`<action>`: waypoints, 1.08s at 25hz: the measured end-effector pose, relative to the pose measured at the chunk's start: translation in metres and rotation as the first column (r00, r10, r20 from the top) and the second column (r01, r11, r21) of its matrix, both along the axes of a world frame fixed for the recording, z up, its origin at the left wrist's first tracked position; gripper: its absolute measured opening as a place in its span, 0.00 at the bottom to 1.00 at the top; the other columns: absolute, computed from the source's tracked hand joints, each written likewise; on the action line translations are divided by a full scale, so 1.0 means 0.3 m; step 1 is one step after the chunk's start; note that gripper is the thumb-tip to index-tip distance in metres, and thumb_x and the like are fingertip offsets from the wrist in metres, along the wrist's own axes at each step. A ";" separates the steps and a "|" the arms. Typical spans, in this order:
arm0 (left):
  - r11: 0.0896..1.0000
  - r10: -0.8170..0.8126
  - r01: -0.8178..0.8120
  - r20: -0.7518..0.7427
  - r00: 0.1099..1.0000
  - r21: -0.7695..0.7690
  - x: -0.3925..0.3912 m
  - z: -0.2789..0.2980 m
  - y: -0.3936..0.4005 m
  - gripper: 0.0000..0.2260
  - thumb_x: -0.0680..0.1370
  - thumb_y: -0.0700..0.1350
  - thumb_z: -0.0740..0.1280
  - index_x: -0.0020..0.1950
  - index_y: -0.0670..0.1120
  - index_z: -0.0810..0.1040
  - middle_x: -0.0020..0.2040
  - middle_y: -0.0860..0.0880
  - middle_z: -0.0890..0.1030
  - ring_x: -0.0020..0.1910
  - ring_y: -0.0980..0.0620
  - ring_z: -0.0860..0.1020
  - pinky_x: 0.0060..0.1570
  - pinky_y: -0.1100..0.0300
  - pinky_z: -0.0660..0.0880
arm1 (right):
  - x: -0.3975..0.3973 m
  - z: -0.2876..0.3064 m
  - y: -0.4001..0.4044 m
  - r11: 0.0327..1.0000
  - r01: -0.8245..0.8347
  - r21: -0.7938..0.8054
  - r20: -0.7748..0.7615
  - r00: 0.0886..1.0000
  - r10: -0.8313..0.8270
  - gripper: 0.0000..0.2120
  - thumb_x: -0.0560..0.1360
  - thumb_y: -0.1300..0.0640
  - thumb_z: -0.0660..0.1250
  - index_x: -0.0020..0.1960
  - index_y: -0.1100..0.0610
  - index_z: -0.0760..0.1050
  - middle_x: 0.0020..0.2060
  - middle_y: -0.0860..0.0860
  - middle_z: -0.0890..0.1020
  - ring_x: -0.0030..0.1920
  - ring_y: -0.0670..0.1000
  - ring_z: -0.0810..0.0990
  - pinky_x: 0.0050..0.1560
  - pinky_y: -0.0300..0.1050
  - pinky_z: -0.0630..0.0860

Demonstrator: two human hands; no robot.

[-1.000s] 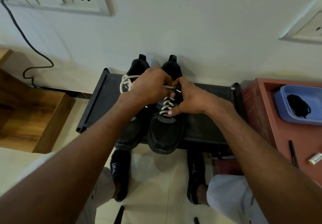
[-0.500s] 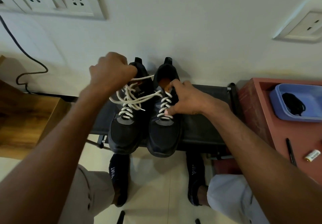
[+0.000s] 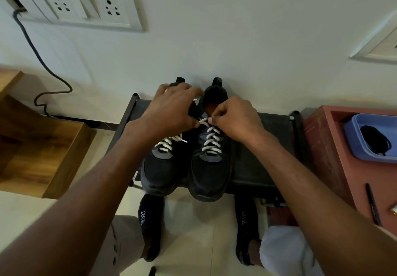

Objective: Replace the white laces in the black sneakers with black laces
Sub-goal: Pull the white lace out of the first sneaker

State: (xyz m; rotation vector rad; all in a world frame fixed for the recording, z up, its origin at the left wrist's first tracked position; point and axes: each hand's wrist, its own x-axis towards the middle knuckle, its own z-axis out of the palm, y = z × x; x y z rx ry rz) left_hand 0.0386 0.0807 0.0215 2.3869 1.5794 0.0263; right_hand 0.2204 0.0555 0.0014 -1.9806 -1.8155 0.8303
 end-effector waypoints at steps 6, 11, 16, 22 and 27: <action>0.998 -0.050 0.043 -0.145 0.988 -0.051 0.084 -0.056 0.000 0.36 0.66 0.67 0.78 0.70 0.55 0.73 0.64 0.52 0.81 0.68 0.46 0.76 0.80 0.43 0.50 | 0.048 0.025 -0.008 0.987 0.132 -0.097 -0.239 0.959 -0.151 0.04 0.76 0.57 0.77 0.42 0.52 0.86 0.36 0.49 0.88 0.36 0.48 0.88 0.49 0.51 0.86; 0.998 -0.022 0.015 -0.113 0.993 -0.060 0.084 -0.073 0.011 0.36 0.66 0.69 0.76 0.68 0.54 0.74 0.66 0.52 0.80 0.69 0.47 0.75 0.80 0.42 0.50 | 0.129 0.047 0.001 0.988 0.073 0.136 0.054 0.995 -0.081 0.05 0.78 0.53 0.72 0.53 0.49 0.85 0.45 0.46 0.81 0.45 0.49 0.82 0.45 0.43 0.73; 0.996 0.025 -0.031 -0.073 0.997 -0.081 0.102 -0.105 0.006 0.36 0.67 0.68 0.76 0.67 0.51 0.72 0.64 0.51 0.80 0.69 0.47 0.75 0.79 0.41 0.49 | -0.013 -0.013 -0.016 0.983 -0.180 0.032 0.162 0.972 0.172 0.05 0.78 0.51 0.72 0.49 0.52 0.85 0.52 0.50 0.78 0.45 0.52 0.81 0.47 0.49 0.80; 0.996 0.026 -0.032 -0.067 0.997 -0.085 0.094 -0.098 0.009 0.39 0.66 0.70 0.76 0.69 0.52 0.71 0.64 0.52 0.80 0.69 0.47 0.75 0.79 0.39 0.48 | 0.083 0.055 -0.005 0.962 0.176 0.207 0.197 0.956 -0.217 0.11 0.76 0.57 0.68 0.57 0.57 0.81 0.61 0.55 0.77 0.56 0.56 0.77 0.45 0.50 0.77; 0.996 0.036 -0.040 -0.052 0.998 -0.081 0.096 -0.105 0.016 0.40 0.65 0.70 0.76 0.68 0.51 0.69 0.62 0.53 0.81 0.67 0.47 0.77 0.78 0.38 0.49 | 0.002 -0.008 -0.008 0.973 -0.228 0.017 0.262 0.941 0.216 0.10 0.80 0.51 0.70 0.59 0.48 0.84 0.74 0.46 0.71 0.71 0.53 0.71 0.68 0.62 0.72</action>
